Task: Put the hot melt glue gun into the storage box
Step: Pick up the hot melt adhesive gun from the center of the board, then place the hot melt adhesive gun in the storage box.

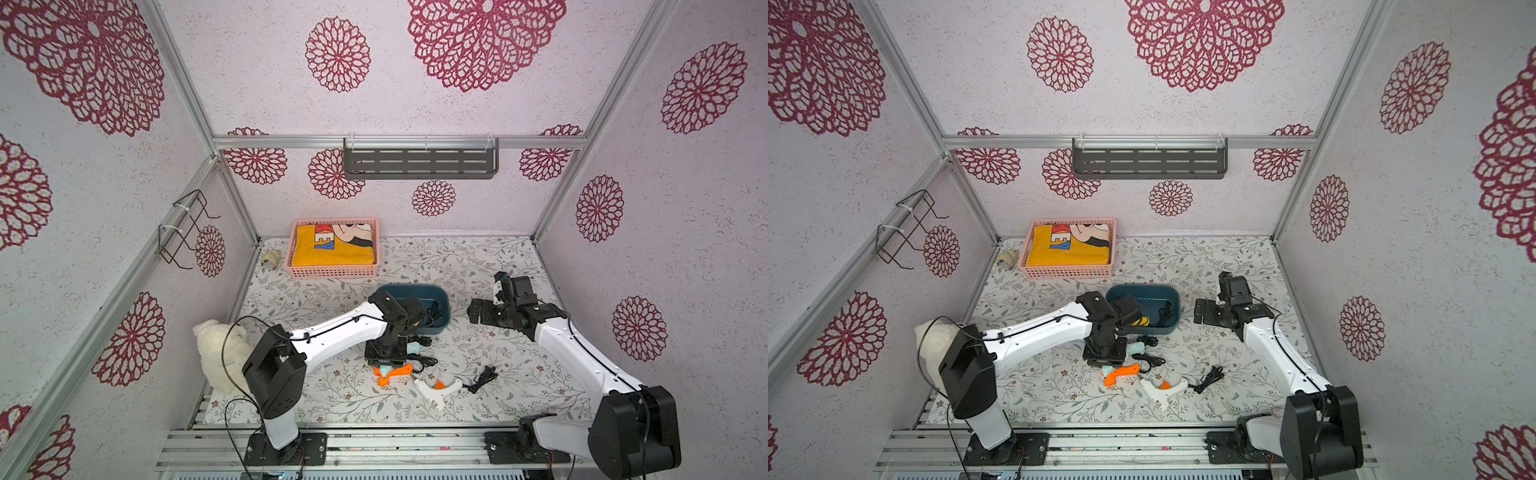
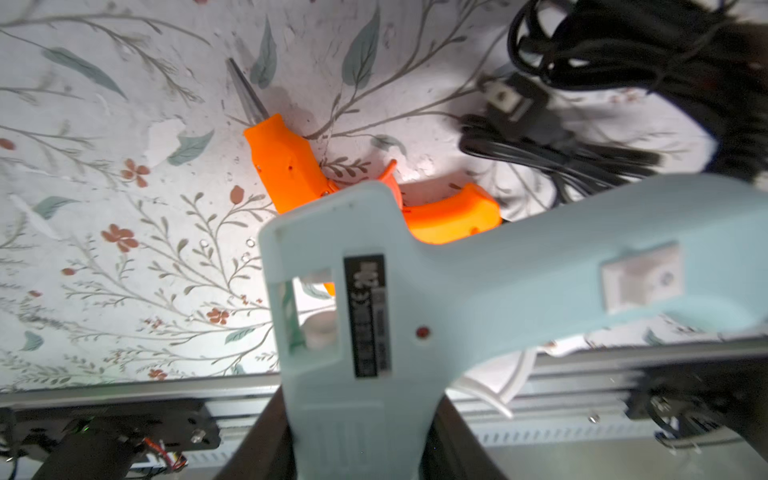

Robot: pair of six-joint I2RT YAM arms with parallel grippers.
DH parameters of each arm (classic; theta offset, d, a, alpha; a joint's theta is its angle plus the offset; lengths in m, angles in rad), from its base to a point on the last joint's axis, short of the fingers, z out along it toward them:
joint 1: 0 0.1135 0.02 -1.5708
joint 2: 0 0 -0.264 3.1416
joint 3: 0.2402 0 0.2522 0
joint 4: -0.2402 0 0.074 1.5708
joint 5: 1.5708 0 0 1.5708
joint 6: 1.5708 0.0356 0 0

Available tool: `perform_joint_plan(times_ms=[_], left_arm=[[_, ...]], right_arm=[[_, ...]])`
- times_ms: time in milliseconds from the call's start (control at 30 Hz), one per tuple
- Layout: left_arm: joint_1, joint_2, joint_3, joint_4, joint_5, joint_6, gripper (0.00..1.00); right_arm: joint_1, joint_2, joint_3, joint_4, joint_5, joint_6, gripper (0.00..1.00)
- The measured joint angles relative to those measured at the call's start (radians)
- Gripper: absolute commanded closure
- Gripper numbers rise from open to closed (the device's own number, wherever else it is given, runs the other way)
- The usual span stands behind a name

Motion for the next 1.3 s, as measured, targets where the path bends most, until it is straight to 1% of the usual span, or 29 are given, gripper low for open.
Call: perform_joint_plan(times_ms=[100,200,333,533,733,967,1300], left_arm=[[0.0,-0.028,0.112,-0.092,-0.028,0.029,0.74],[0.011,-0.017,0.21,-0.149,-0.051,0.064,0.75],[0.031,0.047,0.323,-0.197,-0.079,0.128,0.76],[0.117,0.182,0.447,-0.196,-0.122,0.227,0.78],[0.182,0.31,0.515,-0.151,-0.134,0.29,0.8],[0.204,0.432,0.602,-0.095,-0.124,0.333,0.81],[0.226,0.505,0.637,-0.039,-0.106,0.37,0.8]], right_arm=[[0.0,0.0,0.0,0.0,0.0,0.0,0.01],[0.0,0.0,0.0,0.003,-0.001,0.0,0.01],[0.0,-0.001,0.0,0.004,-0.001,0.0,0.01],[0.0,-0.012,0.0,0.003,0.0,-0.001,0.01],[-0.004,-0.032,0.0,-0.001,0.002,-0.009,0.01],[-0.011,-0.041,0.0,-0.005,0.003,-0.011,0.01],[-0.013,-0.042,-0.005,-0.004,0.003,-0.011,0.01]])
